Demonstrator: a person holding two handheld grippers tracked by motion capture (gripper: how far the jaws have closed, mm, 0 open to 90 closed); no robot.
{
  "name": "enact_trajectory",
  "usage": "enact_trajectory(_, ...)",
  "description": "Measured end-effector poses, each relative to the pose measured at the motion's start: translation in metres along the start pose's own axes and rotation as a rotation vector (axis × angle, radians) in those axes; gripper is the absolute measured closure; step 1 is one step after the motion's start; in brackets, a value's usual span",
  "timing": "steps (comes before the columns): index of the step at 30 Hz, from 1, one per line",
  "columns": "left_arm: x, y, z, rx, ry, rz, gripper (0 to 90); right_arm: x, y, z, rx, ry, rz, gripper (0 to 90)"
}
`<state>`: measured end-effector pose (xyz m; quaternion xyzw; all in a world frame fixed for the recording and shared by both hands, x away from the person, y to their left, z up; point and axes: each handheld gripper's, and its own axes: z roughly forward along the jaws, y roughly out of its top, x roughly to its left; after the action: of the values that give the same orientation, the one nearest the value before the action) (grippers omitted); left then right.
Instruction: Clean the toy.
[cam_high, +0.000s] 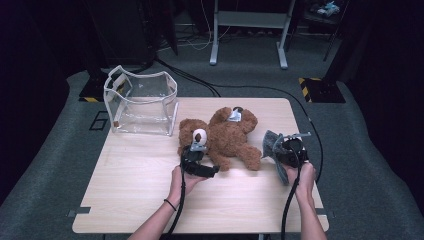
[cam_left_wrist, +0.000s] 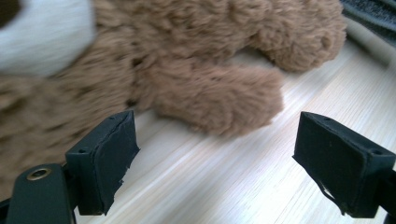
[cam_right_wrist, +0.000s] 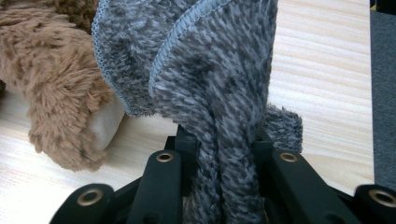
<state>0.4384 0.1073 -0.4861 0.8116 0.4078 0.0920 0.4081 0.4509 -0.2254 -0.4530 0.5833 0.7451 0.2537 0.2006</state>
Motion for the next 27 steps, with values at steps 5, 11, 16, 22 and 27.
enact_trajectory(5, -0.011, 0.005, 0.015, 0.036, 0.022, 0.003, 12.2, 0.001, -0.001, 0.000, 0.006, 0.003, 0.010, 73.6)
enact_trajectory(11, -0.022, 0.008, 0.030, 0.050, 0.084, 0.023, 12.2, 0.000, -0.002, 0.002, 0.009, 0.006, 0.006, 73.6)
enact_trajectory(16, -0.023, 0.006, 0.041, 0.062, 0.154, 0.040, 15.9, 0.001, -0.003, 0.003, 0.011, 0.010, 0.013, 73.6)
enact_trajectory(22, -0.017, 0.001, 0.045, 0.025, 0.184, 0.011, 25.4, 0.002, -0.004, 0.004, 0.017, 0.012, 0.017, 73.6)
enact_trajectory(27, -0.016, 0.000, 0.046, 0.016, 0.197, 0.003, 40.5, 0.001, -0.005, 0.006, 0.015, 0.019, 0.013, 73.5)
